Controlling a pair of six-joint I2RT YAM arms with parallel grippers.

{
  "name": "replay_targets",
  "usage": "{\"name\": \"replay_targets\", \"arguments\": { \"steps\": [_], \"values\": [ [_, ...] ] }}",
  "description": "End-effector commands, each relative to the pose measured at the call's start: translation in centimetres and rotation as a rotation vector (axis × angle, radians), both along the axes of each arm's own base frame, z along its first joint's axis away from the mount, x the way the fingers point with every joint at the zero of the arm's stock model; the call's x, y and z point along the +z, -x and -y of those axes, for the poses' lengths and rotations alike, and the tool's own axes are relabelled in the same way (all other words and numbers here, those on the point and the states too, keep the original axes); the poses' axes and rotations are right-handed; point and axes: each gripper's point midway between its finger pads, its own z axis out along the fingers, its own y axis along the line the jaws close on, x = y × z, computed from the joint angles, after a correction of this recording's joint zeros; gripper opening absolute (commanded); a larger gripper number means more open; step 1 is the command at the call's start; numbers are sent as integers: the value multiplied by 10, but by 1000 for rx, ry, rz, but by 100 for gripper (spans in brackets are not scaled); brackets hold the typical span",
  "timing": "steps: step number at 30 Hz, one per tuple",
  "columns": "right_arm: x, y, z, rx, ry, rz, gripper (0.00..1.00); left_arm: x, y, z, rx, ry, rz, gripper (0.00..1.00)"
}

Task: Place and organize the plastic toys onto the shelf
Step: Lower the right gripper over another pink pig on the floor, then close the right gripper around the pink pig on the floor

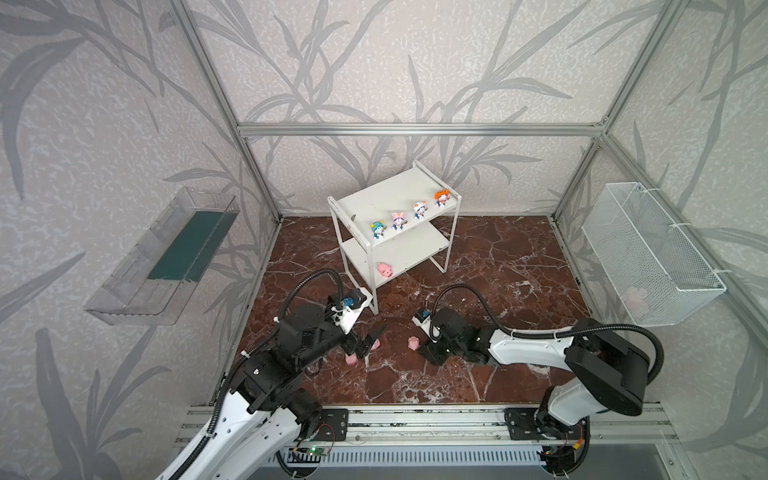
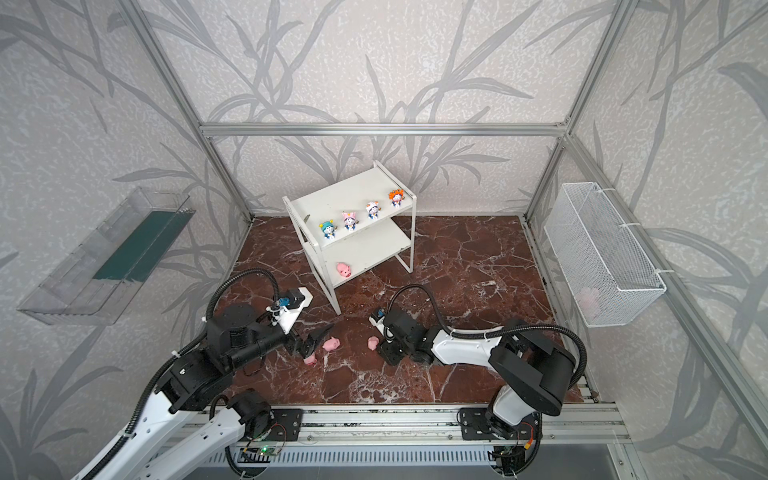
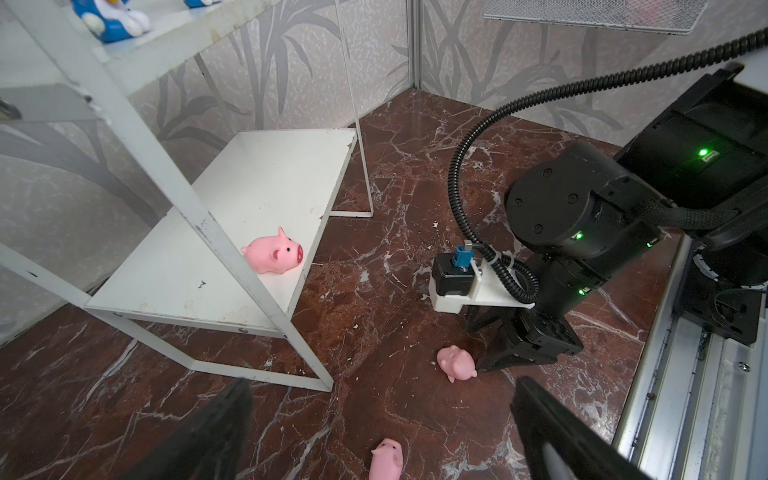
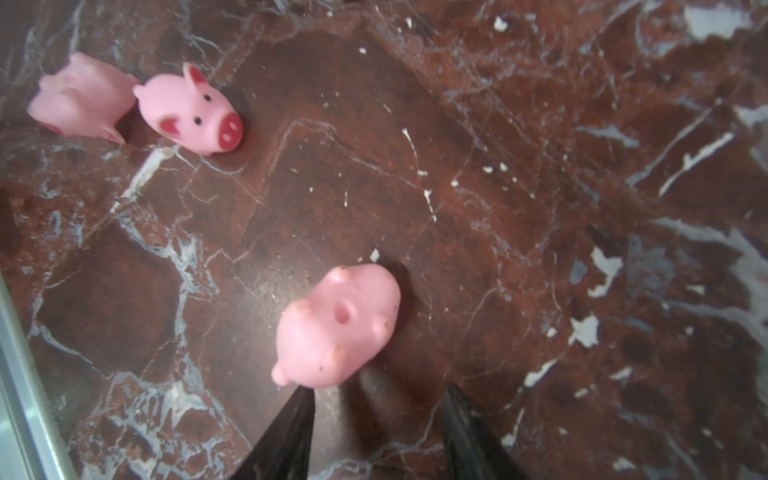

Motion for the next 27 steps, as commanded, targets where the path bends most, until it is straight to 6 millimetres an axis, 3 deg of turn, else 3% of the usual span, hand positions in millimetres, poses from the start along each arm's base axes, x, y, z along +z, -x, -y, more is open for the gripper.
{"name": "replay_targets", "arguments": {
  "steps": [1, 16, 19, 27],
  "values": [
    [6, -3, -7, 24, -12, 12, 52, -1, -1, 1, -7, 3, 8, 99],
    [8, -35, -28, 34, -22, 37, 46, -1, -1, -1, 2, 1, 11, 99],
    [10, -44, -29, 20, -30, 35, 46, -1, -1, -1, 3, -1, 12, 99],
    [-9, -71, -15, -41, -23, -19, 46, -2, -2, -1, 5, -4, 11, 99]
  ]
}}
